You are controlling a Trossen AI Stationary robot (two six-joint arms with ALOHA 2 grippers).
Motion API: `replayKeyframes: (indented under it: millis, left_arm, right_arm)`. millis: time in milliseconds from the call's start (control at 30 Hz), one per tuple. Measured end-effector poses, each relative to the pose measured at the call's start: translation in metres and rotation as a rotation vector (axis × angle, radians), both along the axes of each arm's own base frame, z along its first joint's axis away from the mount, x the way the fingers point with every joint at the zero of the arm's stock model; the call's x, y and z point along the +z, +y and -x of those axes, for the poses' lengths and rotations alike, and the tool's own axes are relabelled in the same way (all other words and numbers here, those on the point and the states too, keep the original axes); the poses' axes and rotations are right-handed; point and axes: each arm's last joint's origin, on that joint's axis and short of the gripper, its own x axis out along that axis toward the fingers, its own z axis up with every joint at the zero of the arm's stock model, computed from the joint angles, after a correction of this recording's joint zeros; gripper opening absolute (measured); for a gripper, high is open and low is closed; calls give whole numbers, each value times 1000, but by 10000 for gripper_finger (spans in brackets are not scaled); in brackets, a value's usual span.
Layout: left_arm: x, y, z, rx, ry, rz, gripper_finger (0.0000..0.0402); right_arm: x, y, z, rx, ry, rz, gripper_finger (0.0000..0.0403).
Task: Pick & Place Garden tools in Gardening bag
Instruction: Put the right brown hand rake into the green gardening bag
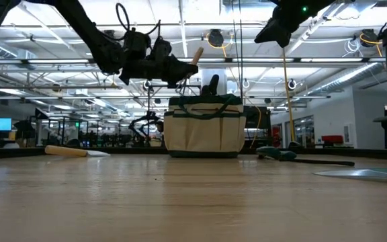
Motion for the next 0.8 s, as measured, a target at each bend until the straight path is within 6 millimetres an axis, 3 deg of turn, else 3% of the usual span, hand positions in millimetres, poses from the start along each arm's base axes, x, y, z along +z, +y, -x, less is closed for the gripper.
replayKeyframes:
  millis: [800]
  left_arm:
    - [-5,-5,-4,-6,36,-64,69]
  right_arm:
    - [0,0,0,0,0,0,79]
